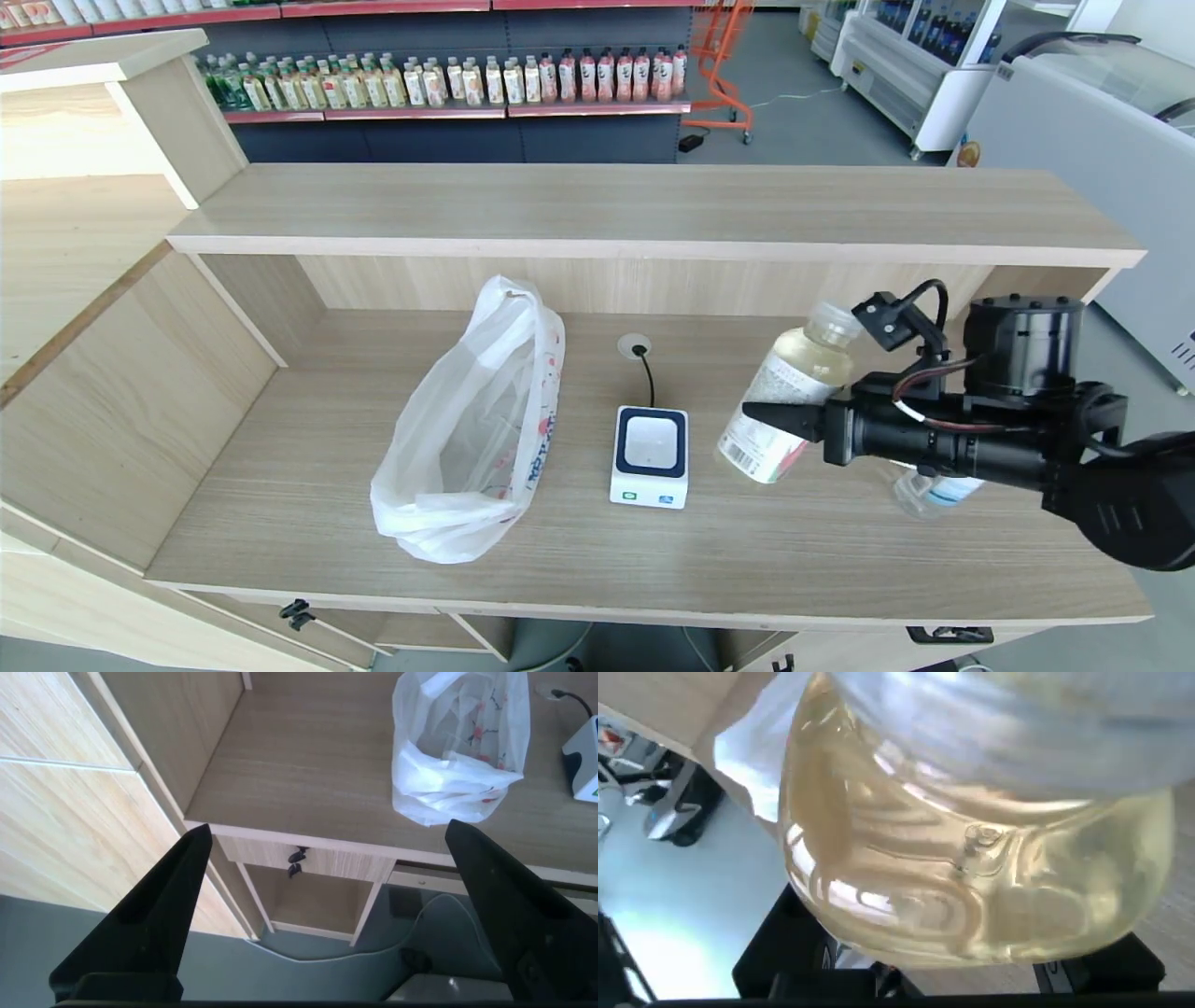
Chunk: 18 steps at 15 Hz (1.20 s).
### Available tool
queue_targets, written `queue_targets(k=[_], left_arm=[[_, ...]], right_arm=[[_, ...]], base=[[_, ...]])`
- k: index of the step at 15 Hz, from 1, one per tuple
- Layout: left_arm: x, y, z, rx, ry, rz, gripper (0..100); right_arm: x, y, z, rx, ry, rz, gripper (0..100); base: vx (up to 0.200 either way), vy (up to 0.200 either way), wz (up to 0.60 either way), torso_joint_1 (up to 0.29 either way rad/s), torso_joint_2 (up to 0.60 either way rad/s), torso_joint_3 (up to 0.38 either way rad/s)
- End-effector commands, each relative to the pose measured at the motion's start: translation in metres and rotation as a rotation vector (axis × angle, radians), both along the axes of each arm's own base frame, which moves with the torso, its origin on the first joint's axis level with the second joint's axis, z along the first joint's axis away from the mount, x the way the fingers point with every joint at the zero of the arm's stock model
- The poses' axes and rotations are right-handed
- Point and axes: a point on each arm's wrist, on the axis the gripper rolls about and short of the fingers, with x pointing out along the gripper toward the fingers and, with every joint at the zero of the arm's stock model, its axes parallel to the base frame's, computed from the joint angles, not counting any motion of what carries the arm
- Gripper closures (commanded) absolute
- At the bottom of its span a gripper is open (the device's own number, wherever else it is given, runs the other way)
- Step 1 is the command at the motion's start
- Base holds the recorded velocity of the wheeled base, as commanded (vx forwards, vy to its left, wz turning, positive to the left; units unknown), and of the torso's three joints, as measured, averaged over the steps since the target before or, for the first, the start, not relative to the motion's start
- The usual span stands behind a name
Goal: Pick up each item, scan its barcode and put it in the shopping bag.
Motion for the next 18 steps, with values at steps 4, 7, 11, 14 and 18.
queue_targets(k=[4, 7, 11, 14, 18], left_arm=[[0.0, 0.0, 0.0, 0.0, 0.0, 0.0, 0], [0.0, 0.0, 0.0, 0.0, 0.0, 0.0, 0], [0.0, 0.0, 0.0, 0.0, 0.0, 0.0, 0], [0.0, 0.0, 0.0, 0.0, 0.0, 0.0, 0], [0.0, 0.0, 0.0, 0.0, 0.0, 0.0, 0]], right_arm=[[-0.071, -0.001, 0.067, 0.152, 0.003, 0.266, 100], [-0.082, 0.013, 0.067, 0.17, 0.057, 0.337, 100], [-0.088, 0.021, 0.069, 0.194, 0.096, 0.423, 100], [-0.091, 0.025, 0.066, 0.189, 0.107, 0.445, 100], [-0.095, 0.024, 0.065, 0.191, 0.115, 0.467, 100]], base=[[0.0, 0.0, 0.0, 0.0, 0.0, 0.0], [0.0, 0.0, 0.0, 0.0, 0.0, 0.0], [0.0, 0.0, 0.0, 0.0, 0.0, 0.0], [0.0, 0.0, 0.0, 0.0, 0.0, 0.0], [0.0, 0.0, 0.0, 0.0, 0.0, 0.0]])
